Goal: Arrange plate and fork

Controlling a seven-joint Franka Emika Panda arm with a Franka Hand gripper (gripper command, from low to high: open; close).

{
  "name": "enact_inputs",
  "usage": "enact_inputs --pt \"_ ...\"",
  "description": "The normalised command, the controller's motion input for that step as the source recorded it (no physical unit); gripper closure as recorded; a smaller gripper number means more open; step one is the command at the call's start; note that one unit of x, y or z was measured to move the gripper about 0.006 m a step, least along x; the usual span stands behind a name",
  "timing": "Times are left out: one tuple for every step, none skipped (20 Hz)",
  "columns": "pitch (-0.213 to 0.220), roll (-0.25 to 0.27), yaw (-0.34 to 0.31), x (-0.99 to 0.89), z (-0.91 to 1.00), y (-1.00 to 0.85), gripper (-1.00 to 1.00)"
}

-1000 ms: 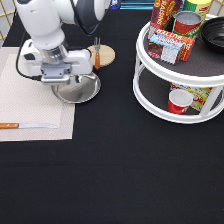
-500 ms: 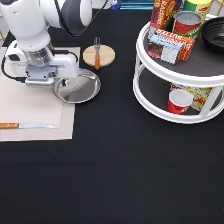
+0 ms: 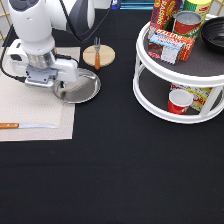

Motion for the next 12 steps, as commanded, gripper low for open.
enact_inputs --pt "0.033 -0.18 0.016 0.23 0.09 -0.41 -1.0" --pt "0.023 -0.148 0.031 0.25 0.05 -0.45 -1.0" --pt "0.023 -0.138 0.039 0.3 0.01 -0.41 -1.0" --pt "0.021 -0.126 0.046 0.36 0.02 -0.39 -1.0" --pt "0.017 -0.123 0.047 0.41 0.07 -0.38 -1.0" --pt "0.012 -0.115 0.044 0.39 0.06 -0.4 -1.0" --pt "0.002 -0.109 0.043 0.39 0.1 -0.43 -1.0" --pt "0.0 -0.107 0.04 0.38 0.11 -0.43 -1.0" --pt "0.0 -0.103 0.037 0.38 0.13 -0.46 -1.0" --pt "0.0 -0.094 0.032 0.37 0.13 -0.5 -1.0" --pt "0.0 -0.085 0.029 0.36 0.17 -0.52 -1.0" --pt "0.0 -0.069 0.025 0.33 0.17 -0.59 -1.0"
